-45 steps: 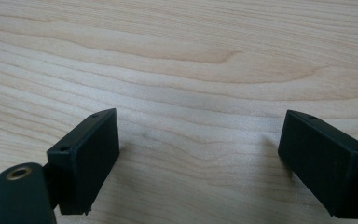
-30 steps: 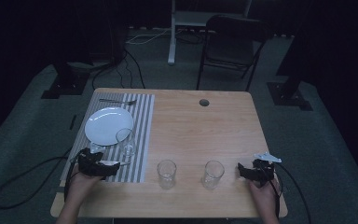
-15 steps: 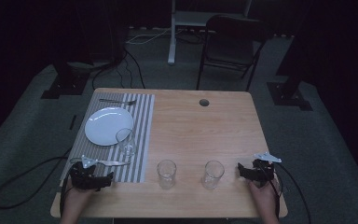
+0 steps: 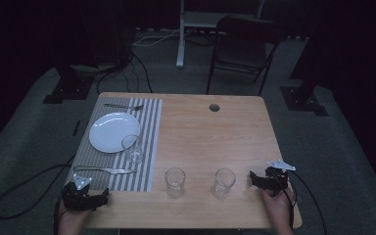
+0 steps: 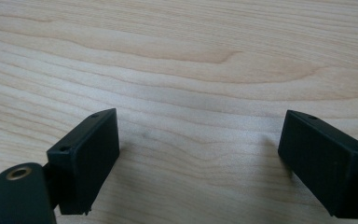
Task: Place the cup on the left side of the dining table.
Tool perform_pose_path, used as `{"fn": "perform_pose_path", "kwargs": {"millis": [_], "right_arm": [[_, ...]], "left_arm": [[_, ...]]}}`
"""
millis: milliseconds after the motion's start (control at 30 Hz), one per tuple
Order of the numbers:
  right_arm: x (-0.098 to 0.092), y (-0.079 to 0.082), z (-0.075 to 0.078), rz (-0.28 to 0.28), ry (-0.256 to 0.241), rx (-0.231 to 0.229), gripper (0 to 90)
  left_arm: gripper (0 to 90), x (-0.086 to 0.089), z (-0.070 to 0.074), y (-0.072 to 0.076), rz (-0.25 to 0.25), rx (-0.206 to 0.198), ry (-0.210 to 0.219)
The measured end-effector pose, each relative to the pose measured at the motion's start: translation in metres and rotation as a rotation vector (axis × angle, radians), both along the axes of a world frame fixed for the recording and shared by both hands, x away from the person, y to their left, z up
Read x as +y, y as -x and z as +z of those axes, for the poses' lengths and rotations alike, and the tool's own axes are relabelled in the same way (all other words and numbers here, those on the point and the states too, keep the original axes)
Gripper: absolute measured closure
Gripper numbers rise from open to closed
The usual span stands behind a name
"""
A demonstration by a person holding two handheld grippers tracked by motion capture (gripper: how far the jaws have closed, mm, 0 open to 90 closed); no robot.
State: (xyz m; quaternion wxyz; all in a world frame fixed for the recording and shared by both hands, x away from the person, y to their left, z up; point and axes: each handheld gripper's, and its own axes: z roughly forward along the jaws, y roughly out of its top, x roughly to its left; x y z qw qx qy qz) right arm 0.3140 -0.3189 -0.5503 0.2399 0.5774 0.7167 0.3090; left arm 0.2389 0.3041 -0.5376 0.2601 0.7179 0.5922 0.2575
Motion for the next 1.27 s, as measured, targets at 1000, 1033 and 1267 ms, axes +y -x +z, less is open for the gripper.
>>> {"fn": "perform_pose_path", "kwargs": {"millis": [1000, 1033, 1267], "right_arm": [[0.000, 0.000, 0.000, 0.000, 0.000, 0.000, 12.0], [0.000, 0.000, 0.000, 0.000, 0.000, 0.000, 12.0], [0.000, 0.000, 0.000, 0.000, 0.000, 0.000, 12.0]], "left_arm": [[0.7, 0.017, -0.025, 0.033, 0.058, -0.189, 0.043], [0.7, 0.016, -0.025, 0.031, 0.068, -0.187, 0.051], [0.7, 0.018, -0.025, 0.029, 0.059, -0.181, 0.066]]}}
